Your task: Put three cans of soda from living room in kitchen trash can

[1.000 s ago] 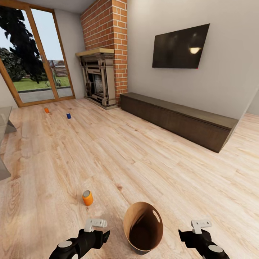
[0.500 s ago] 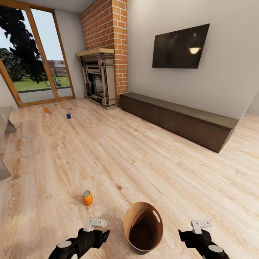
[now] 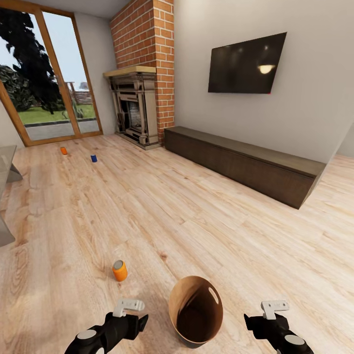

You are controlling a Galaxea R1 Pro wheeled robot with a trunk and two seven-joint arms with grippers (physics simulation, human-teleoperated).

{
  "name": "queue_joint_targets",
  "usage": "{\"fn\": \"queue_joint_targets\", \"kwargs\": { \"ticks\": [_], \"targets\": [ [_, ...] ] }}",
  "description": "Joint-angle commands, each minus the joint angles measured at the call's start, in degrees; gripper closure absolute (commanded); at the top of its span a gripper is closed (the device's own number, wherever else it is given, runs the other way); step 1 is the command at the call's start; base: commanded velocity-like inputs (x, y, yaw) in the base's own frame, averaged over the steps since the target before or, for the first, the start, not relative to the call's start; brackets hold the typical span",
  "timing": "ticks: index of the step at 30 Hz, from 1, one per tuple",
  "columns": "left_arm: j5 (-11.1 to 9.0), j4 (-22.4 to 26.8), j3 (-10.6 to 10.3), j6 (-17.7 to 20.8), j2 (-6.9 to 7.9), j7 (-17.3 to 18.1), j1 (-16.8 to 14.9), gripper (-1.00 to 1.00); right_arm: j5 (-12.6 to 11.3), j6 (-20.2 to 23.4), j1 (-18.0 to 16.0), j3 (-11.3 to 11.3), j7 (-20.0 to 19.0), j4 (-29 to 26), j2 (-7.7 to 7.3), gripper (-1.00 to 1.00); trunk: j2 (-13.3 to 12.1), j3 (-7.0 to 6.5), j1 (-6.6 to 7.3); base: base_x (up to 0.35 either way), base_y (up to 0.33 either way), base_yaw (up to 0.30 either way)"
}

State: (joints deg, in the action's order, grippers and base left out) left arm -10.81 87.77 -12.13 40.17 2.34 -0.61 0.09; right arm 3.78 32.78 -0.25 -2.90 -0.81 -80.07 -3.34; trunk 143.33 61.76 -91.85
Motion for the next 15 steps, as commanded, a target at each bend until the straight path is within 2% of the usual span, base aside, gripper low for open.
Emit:
{"fn": "queue_joint_targets", "kwargs": {
  "ticks": [1,11,15],
  "targets": [
    [0.00,-0.09,0.00,0.00,0.01,0.02,0.00,-1.00,0.00,0.09,0.00,0.00,0.00,0.00,0.00,-1.00,0.00,0.00,0.00,0.000,0.000,0.000],
    [0.00,-0.03,0.00,-1.11,-0.09,0.09,0.00,-1.00,0.06,1.65,0.03,-0.01,0.28,-0.33,0.02,-1.00,0.00,0.00,0.00,0.000,0.000,0.000],
    [0.00,0.16,-0.02,-3.77,0.17,0.43,-0.04,-1.00,0.08,5.48,0.01,-0.13,0.32,-0.97,0.01,-1.00,0.00,0.00,0.00,0.000,0.000,0.000]
  ]
}}
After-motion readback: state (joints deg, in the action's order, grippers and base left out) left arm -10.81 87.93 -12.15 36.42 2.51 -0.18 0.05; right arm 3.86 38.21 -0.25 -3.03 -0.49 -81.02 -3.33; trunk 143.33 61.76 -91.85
